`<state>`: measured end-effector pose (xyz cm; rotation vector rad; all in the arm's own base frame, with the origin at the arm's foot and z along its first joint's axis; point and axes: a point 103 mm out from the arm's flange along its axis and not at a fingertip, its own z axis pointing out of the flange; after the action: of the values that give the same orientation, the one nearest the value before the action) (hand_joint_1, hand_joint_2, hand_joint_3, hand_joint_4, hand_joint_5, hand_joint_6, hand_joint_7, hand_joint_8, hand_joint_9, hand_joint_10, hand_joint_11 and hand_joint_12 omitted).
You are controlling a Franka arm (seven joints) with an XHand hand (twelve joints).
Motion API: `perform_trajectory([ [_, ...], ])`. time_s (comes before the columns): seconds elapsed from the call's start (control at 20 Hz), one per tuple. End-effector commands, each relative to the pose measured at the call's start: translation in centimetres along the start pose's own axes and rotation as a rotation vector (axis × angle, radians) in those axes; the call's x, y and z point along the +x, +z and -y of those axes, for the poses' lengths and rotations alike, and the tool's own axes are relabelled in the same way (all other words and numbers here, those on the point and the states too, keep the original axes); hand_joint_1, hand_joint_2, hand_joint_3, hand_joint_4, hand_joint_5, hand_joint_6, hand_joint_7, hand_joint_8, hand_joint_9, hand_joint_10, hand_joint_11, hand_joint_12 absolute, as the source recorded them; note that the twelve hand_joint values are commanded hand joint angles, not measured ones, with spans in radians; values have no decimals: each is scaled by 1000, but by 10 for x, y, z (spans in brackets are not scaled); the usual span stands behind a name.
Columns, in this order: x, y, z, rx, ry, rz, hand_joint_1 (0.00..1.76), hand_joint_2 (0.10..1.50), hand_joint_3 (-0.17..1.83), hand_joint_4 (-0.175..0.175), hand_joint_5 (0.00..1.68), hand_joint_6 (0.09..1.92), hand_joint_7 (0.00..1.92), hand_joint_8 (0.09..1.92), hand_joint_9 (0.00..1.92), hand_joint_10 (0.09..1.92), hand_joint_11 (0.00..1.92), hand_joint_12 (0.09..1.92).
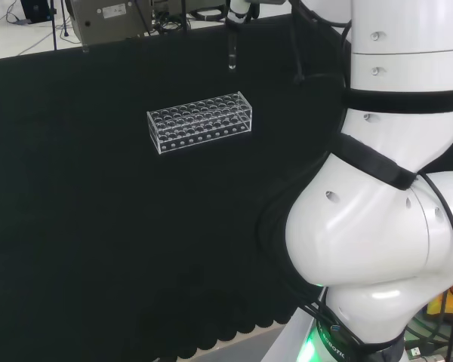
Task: Shake the test tube.
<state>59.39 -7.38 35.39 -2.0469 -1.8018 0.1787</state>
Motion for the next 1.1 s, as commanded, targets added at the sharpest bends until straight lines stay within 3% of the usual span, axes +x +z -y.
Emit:
perform_trajectory([
  [0.05, 15, -25, 40, -34, -53, -17, 1443, 570, 680, -175, 1502, 87, 1522, 519, 1448, 248, 1179, 788],
  [0.45, 34, -17, 63, -46, -73, -80, 1443, 568, 684, -175, 1503, 87, 1519, 526, 1444, 260, 1179, 789],
  [1.1, 143, 9, 63, -8, -274, -104, 1443, 565, 690, -175, 1505, 87, 1518, 530, 1436, 281, 1180, 789],
])
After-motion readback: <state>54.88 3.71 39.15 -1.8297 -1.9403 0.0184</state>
